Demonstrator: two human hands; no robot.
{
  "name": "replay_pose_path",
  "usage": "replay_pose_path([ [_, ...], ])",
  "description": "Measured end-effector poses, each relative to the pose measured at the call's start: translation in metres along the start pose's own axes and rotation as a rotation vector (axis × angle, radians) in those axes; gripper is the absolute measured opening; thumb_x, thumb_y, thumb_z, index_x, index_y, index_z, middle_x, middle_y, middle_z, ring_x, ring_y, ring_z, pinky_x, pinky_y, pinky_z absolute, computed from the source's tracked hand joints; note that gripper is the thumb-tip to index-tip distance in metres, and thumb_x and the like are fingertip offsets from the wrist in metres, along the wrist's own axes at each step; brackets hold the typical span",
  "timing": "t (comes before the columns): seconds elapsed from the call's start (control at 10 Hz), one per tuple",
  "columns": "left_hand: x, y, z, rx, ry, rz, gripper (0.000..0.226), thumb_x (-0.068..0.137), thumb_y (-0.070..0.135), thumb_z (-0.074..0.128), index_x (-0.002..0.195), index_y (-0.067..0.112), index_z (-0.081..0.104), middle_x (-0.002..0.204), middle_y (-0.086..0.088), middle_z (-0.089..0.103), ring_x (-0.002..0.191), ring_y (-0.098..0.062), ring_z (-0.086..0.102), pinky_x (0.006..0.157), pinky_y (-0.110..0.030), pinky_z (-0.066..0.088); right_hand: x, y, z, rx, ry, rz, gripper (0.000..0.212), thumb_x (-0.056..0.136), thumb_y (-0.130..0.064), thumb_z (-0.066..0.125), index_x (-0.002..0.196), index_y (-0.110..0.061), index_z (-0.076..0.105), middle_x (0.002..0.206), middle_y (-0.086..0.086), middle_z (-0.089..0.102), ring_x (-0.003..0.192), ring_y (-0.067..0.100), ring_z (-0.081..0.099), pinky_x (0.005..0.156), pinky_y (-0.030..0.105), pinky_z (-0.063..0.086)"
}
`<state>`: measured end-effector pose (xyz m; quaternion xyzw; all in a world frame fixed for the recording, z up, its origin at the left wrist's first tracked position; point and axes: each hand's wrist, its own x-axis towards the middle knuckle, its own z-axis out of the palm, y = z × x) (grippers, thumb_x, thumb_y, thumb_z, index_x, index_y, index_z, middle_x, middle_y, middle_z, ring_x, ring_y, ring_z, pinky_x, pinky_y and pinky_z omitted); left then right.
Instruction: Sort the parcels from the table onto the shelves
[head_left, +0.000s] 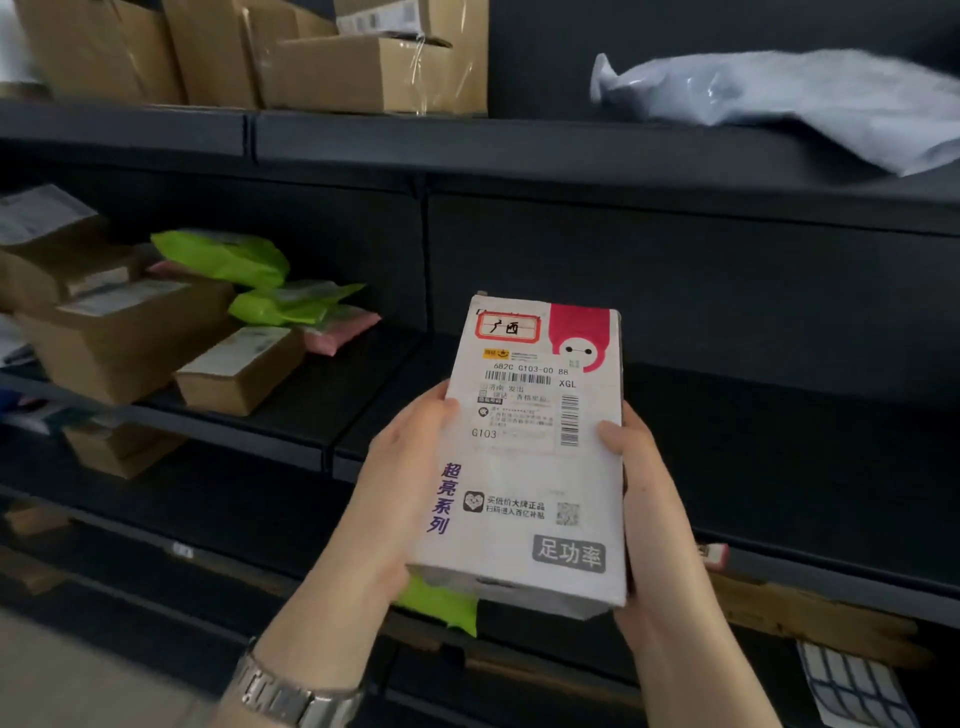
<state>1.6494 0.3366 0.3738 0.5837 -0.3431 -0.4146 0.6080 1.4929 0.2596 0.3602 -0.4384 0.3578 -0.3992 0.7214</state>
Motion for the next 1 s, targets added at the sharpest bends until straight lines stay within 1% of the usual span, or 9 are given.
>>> replay_pose_path([
  [0.1, 0.081, 0.012, -0.032, -0.054, -0.074, -0.016, 0.038, 0.105, -0.009, 0.024, 0.133, 0.004, 0.047, 0.053, 0.012, 0.062, 0.023, 0.011, 0.048, 0.037, -0.006, 0.039, 0.029, -0.006, 0.03, 0.058, 0.083, -0.023, 0.042, 0.1, -0.026, 0.051, 0.141, -0.033, 0.055, 0.118, 0.004, 0.079, 0.101, 0.029, 0.077, 0.074, 0.044, 0.064],
  [0.2, 0.118, 0.03, -0.032, 0.132, -0.191, 0.005, 0.027, 0.106, 0.009, 0.039, 0.115, 0.007, 0.064, 0.046, -0.005, 0.063, 0.023, 0.001, 0.053, 0.034, -0.011, 0.04, 0.075, -0.021, 0.049, 0.08, 0.16, -0.028, 0.039, 0.099, -0.027, 0.054, 0.137, -0.025, 0.059, 0.117, 0.01, 0.079, 0.105, 0.033, 0.076, 0.088, 0.05, 0.061],
  [0.3, 0.152, 0.044, -0.019, 0.139, -0.137, -0.108, 0.03, 0.103, 0.03, 0.042, 0.087, 0.019, 0.065, 0.053, 0.002, 0.07, 0.046, -0.011, 0.066, 0.05, -0.023, 0.051, 0.119, -0.031, 0.058, 0.118, 0.216, 0.023, 0.029, 0.099, -0.025, 0.051, 0.122, -0.014, 0.067, 0.1, 0.014, 0.082, 0.093, 0.033, 0.077, 0.082, 0.047, 0.06],
  [0.4, 0.184, 0.042, -0.015, 0.118, -0.183, -0.15, 0.032, 0.106, 0.03, 0.036, 0.086, 0.018, 0.059, 0.063, -0.003, 0.068, 0.053, -0.016, 0.065, 0.05, -0.024, 0.051, 0.152, -0.032, 0.06, 0.019, 0.247, 0.035, 0.027, 0.102, -0.025, 0.045, 0.112, -0.013, 0.068, 0.093, 0.014, 0.079, 0.088, 0.032, 0.073, 0.088, 0.048, 0.059],
  [0.5, 0.202, 0.038, -0.013, 0.115, -0.202, -0.211, 0.032, 0.106, 0.026, 0.034, 0.086, 0.016, 0.057, 0.05, -0.002, 0.067, 0.037, -0.012, 0.064, 0.036, -0.017, 0.046, 0.171, -0.029, 0.057, -0.163, 0.288, 0.063, 0.025, 0.104, -0.025, 0.042, 0.096, -0.018, 0.065, 0.088, 0.01, 0.074, 0.089, 0.031, 0.069, 0.105, 0.051, 0.054],
  [0.7, 0.23, 0.029, -0.009, 0.13, -0.175, -0.281, 0.027, 0.104, 0.023, 0.038, 0.085, 0.014, 0.055, 0.067, -0.007, 0.061, 0.053, -0.018, 0.057, 0.041, -0.022, 0.045, 0.197, -0.027, 0.046, -0.175, 0.284, 0.129, 0.031, 0.103, -0.038, 0.049, 0.115, -0.015, 0.066, 0.129, 0.021, 0.073, 0.119, 0.037, 0.069, 0.11, 0.052, 0.05],
  [0.8, 0.235, 0.027, -0.005, 0.126, -0.141, -0.284, 0.027, 0.104, 0.021, 0.039, 0.083, 0.013, 0.055, 0.068, -0.008, 0.06, 0.054, -0.019, 0.056, 0.045, -0.025, 0.045, 0.203, -0.028, 0.039, -0.186, 0.314, 0.14, 0.037, 0.099, -0.043, 0.056, 0.122, -0.016, 0.067, 0.129, 0.019, 0.073, 0.124, 0.038, 0.068, 0.11, 0.053, 0.05],
  [0.9, 0.239, 0.024, -0.003, 0.124, -0.1, -0.28, 0.023, 0.102, 0.022, 0.041, 0.1, 0.009, 0.06, 0.077, -0.01, 0.064, 0.054, -0.018, 0.056, 0.033, -0.018, 0.043, 0.204, -0.024, 0.03, -0.161, 0.268, 0.141, 0.052, 0.095, -0.054, 0.058, 0.131, -0.018, 0.065, 0.128, 0.018, 0.074, 0.123, 0.039, 0.068, 0.111, 0.055, 0.048],
  [1.0, 0.246, 0.021, -0.009, 0.124, 0.049, -0.162, 0.05, 0.103, 0.032, 0.04, 0.15, 0.017, 0.041, 0.118, -0.014, 0.066, 0.07, -0.019, 0.063, 0.048, -0.027, 0.049, 0.2, -0.018, 0.015, -0.153, 0.356, 0.071, 0.078, 0.091, -0.069, 0.051, 0.153, -0.022, 0.043, 0.151, 0.017, 0.056, 0.139, 0.037, 0.053, 0.119, 0.057, 0.037],
])
